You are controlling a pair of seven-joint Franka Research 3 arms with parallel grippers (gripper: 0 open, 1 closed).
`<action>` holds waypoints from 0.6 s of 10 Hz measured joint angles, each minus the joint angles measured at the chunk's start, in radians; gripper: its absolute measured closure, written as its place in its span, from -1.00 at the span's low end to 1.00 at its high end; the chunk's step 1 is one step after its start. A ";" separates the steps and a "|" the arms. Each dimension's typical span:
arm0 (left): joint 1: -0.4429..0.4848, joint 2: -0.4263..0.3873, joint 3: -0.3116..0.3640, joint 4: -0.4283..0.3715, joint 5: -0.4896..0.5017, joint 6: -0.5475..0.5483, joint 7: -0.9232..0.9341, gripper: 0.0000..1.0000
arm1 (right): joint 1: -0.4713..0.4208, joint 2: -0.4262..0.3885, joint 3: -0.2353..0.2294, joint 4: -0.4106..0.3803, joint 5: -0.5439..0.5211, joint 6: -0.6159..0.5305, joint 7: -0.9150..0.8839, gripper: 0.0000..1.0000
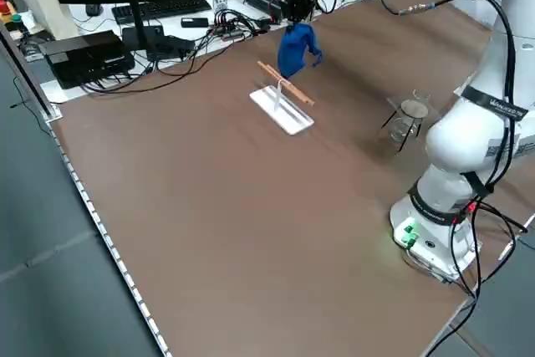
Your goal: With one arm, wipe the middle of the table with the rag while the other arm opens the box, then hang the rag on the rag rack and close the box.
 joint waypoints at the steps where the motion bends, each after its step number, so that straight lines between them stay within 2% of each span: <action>1: 0.015 0.004 0.000 0.000 0.013 0.001 0.022 0.87 | 0.000 0.001 0.000 0.000 0.000 0.000 0.000 -1.00; 4: 0.032 0.023 -0.002 0.000 0.043 0.011 0.046 0.88 | 0.000 0.002 0.000 0.000 0.000 0.000 0.000 -1.00; 6: 0.026 0.077 -0.009 0.029 0.056 0.038 0.044 0.88 | 0.000 0.003 0.000 0.000 0.000 0.000 0.000 -1.00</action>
